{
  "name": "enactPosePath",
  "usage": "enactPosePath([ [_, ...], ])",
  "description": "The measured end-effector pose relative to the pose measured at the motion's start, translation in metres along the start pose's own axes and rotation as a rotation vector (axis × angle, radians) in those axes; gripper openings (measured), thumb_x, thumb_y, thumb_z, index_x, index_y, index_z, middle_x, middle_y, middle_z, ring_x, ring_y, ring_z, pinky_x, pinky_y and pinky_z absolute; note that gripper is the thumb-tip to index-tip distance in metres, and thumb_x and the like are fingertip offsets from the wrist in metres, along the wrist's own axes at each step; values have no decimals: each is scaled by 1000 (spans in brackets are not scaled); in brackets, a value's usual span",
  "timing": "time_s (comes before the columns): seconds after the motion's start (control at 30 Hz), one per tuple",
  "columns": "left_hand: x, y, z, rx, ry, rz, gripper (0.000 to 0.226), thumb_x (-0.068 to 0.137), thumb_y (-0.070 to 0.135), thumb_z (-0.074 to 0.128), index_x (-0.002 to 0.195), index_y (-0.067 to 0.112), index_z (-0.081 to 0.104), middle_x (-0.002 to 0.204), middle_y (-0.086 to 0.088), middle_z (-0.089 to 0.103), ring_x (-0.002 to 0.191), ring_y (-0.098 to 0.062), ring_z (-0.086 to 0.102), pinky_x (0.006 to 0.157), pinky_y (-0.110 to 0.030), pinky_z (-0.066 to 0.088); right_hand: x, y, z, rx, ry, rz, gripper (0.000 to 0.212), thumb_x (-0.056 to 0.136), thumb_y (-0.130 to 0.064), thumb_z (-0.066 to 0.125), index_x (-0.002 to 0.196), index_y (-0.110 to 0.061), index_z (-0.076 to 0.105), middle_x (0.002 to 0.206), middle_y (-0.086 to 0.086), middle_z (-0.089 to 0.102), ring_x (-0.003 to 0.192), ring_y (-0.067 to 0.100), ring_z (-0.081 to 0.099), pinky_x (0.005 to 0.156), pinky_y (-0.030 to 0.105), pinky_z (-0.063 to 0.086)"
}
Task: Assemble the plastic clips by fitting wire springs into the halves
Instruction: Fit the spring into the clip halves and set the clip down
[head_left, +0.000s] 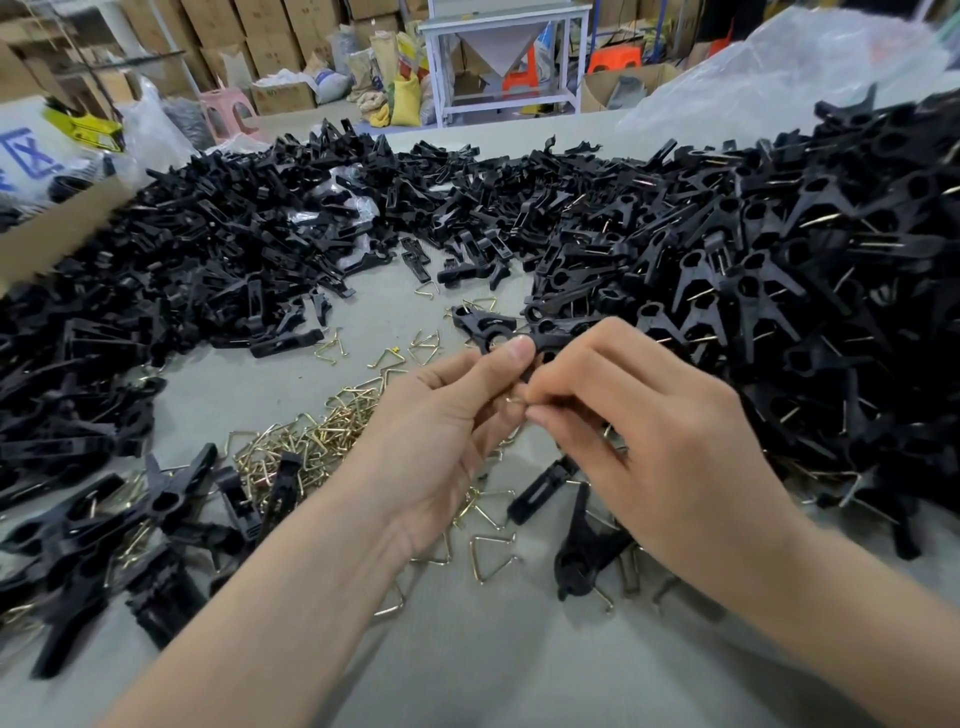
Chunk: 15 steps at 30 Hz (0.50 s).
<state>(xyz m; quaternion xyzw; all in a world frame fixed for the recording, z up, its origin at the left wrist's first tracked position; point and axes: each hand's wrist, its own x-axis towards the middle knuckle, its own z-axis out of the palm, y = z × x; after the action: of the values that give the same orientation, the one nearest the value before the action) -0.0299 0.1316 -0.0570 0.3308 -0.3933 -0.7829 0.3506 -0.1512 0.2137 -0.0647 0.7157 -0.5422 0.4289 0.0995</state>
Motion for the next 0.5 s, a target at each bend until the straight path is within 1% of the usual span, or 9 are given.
enactPosePath([
  [0.03, 0, 0, 0, 15, 6, -4, 25, 54, 22, 75, 72, 4, 72, 65, -3, 64, 48, -4, 57, 49, -10, 50, 1, 0, 0, -17, -7, -17, 7, 90, -3, 61, 87, 1, 66, 85, 9, 59, 65, 22, 58, 61, 31, 50],
  [0.1, 1, 1, -1, 62, 34, 4, 13, 60, 26, 72, 60, 13, 72, 60, 2, 64, 49, -3, 56, 47, -12, 49, 1, 0, -1, 7, 14, -16, 6, 90, -2, 60, 86, 0, 64, 84, 6, 58, 66, 20, 56, 61, 28, 49],
  [0.17, 2, 2, -2, 65, 72, -9, 14, 60, 29, 72, 54, 17, 72, 61, 5, 64, 52, -3, 56, 47, -13, 47, 2, 1, -3, 143, 73, 126, 4, 88, -3, 63, 84, -5, 63, 78, 0, 60, 66, 14, 57, 61, 25, 49],
  [0.2, 3, 3, -3, 27, 79, -30, 12, 59, 29, 73, 55, 17, 73, 65, 4, 65, 53, -4, 57, 48, -13, 47, 2, 1, -4, 275, 107, 258, 7, 87, -4, 65, 83, -9, 63, 72, -3, 62, 63, 12, 60, 59, 24, 50],
  [0.23, 3, 3, -3, -33, 71, -51, 11, 59, 26, 74, 59, 15, 75, 68, 2, 66, 54, -4, 57, 49, -13, 48, 3, 2, -4, 443, 135, 407, 10, 86, -4, 66, 81, -12, 63, 66, -2, 63, 59, 12, 62, 56, 23, 51],
  [0.3, 1, 2, 0, -179, 39, -81, 12, 56, 18, 75, 64, 10, 75, 72, -2, 68, 53, -5, 58, 48, -12, 48, 5, 5, -3, 772, 183, 660, 12, 85, -3, 65, 76, -11, 64, 59, 2, 64, 52, 11, 62, 53, 20, 52],
  [0.33, 0, 2, 2, -226, 22, -90, 13, 55, 15, 74, 65, 8, 75, 73, -4, 69, 53, -5, 59, 48, -12, 49, 5, 7, -3, 882, 203, 746, 12, 85, -2, 65, 75, -9, 64, 57, 2, 64, 51, 13, 61, 52, 21, 51],
  [0.4, -1, 0, 4, -264, -4, -105, 17, 53, 11, 74, 69, 4, 73, 73, -6, 68, 54, -6, 61, 49, -11, 50, 6, 11, -2, 1010, 224, 847, 12, 84, -1, 64, 74, -8, 65, 56, 3, 63, 50, 13, 60, 52, 21, 50],
  [0.5, -1, -1, 4, -261, -16, -135, 29, 55, 8, 72, 83, -2, 70, 75, -8, 68, 56, -8, 64, 49, -12, 52, 7, 11, -2, 1083, 213, 888, 13, 83, -1, 64, 72, -7, 65, 55, 2, 62, 48, 12, 58, 50, 20, 49],
])
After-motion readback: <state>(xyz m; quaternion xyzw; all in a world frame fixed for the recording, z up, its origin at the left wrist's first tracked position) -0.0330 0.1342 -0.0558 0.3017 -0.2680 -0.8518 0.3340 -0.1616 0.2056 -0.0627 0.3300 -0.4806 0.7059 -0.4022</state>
